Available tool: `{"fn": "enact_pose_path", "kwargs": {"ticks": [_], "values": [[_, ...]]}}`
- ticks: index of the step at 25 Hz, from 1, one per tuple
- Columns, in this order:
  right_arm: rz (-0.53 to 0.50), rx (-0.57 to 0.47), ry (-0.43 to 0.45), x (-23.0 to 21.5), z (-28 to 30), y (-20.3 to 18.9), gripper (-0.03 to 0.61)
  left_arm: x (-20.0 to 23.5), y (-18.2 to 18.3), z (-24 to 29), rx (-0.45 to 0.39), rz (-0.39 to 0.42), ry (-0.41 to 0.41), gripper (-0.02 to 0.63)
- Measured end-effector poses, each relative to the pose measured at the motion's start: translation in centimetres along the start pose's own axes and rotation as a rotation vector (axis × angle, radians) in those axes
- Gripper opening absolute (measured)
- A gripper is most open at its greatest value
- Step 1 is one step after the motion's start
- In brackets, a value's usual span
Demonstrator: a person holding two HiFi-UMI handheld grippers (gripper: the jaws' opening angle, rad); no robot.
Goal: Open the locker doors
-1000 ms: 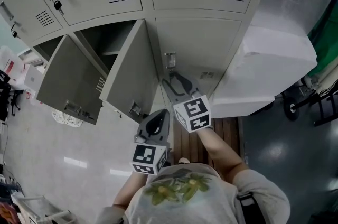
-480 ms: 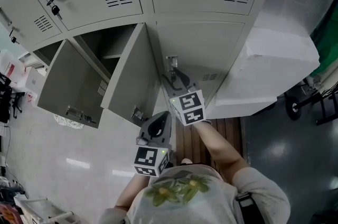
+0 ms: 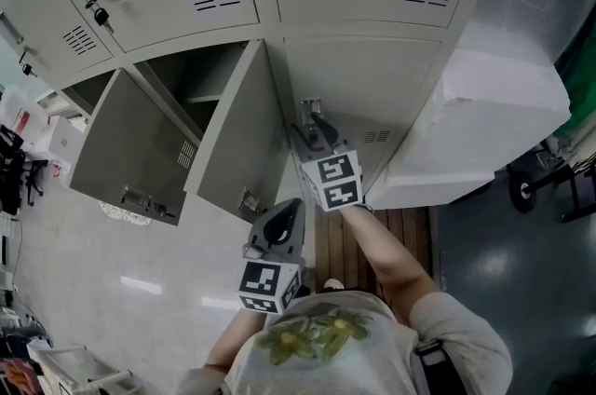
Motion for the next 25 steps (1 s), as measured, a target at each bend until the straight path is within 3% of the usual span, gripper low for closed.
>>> {"fn": "enact_pose_path", "kwargs": {"ticks": [10,25], "values": [[0.034,0.021,-0.019,-0.4,1.7,-1.2,0.169,0.3,-0.2,-0.1,0.012,-0.006,-0.002,0.028],[0.023,0.034,0.039,-0.2,1.5,-1.5,0.167,0.3,-0.2,0.5,0.017,-0.006,-0.016,0.028]]}}
Point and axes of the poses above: the fingertips, and each gripper's own axes: z forward along the fingers, x to its left, y out of its top, the point moved 8 cm from there along -z, backward along the fingers, and after that the axes turned 6 degrees about -y, right-handed, at the moved point
